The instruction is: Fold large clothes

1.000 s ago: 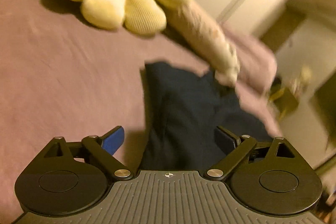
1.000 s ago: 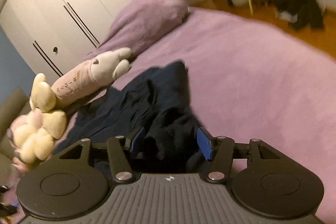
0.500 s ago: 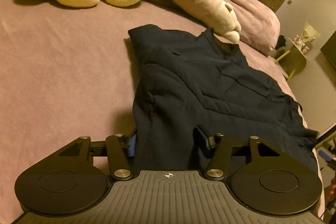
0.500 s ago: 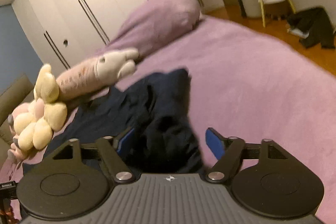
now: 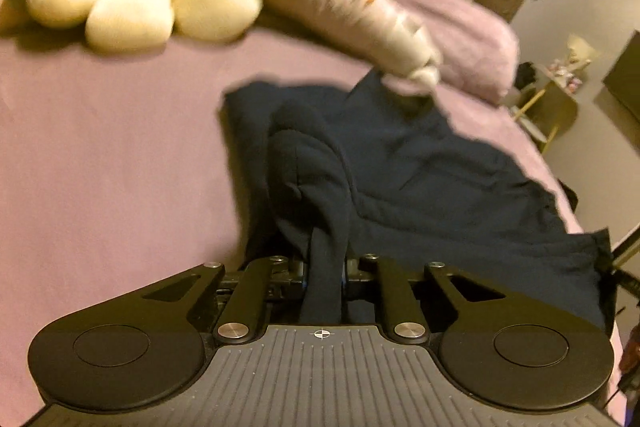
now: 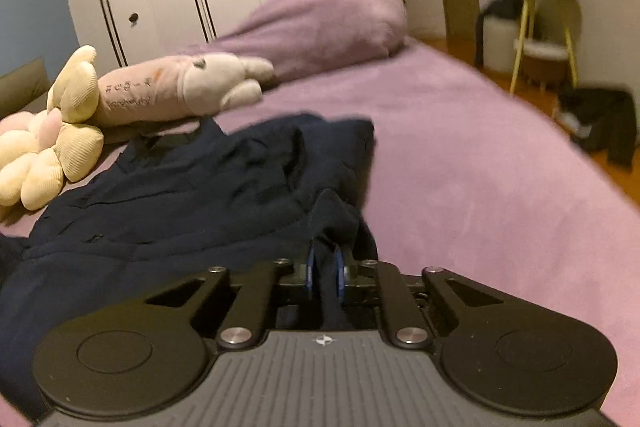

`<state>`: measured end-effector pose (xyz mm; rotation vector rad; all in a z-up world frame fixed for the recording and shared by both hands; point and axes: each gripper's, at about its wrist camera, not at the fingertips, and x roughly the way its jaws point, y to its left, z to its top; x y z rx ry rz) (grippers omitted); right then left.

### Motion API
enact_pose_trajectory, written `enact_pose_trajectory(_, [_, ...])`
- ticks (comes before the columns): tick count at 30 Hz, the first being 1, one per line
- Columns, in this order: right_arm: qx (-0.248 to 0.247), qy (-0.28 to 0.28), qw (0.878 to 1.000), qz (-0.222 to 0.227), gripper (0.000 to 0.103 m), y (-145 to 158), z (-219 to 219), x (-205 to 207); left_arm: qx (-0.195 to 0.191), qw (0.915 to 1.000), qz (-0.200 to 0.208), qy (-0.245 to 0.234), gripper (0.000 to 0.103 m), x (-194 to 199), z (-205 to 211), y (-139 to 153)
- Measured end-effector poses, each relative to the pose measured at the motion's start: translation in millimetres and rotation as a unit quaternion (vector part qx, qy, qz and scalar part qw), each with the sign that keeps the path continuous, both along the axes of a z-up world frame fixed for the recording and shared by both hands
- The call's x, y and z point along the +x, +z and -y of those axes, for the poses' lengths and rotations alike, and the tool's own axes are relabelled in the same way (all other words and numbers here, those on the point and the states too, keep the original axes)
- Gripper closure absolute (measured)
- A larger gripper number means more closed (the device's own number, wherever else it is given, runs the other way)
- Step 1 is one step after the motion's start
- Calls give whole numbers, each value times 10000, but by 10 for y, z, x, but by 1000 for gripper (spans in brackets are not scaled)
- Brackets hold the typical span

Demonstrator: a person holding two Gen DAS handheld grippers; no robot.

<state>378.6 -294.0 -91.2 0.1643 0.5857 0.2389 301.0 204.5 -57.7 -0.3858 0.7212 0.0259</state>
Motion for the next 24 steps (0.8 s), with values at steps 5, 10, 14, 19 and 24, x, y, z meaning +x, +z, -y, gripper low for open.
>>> enact_pose_trajectory(5, [283,-181,9973,653,95,550,45,15,181,9979,623,69,88,205,-33,508])
enact_pose_trajectory(10, [29,-514,9960,729,95,738,-247,610,369,9963,680,382,88,825,-87,589])
enact_pose_trajectory(14, [-186,-674,9964,479,95,696,-507,1186,606,9953,424,627,88,1288,-147,402])
enact_pose_trajectory(19, [-478,-770,9951,399,95,588,-841,1759,700,9930,393,866,88,1775,-337,311])
enact_pose_trajectory(24, [-616,-1035,9903,688,95,550,-1115,2240,1180,9826,757,1218,86,2181,-292,197])
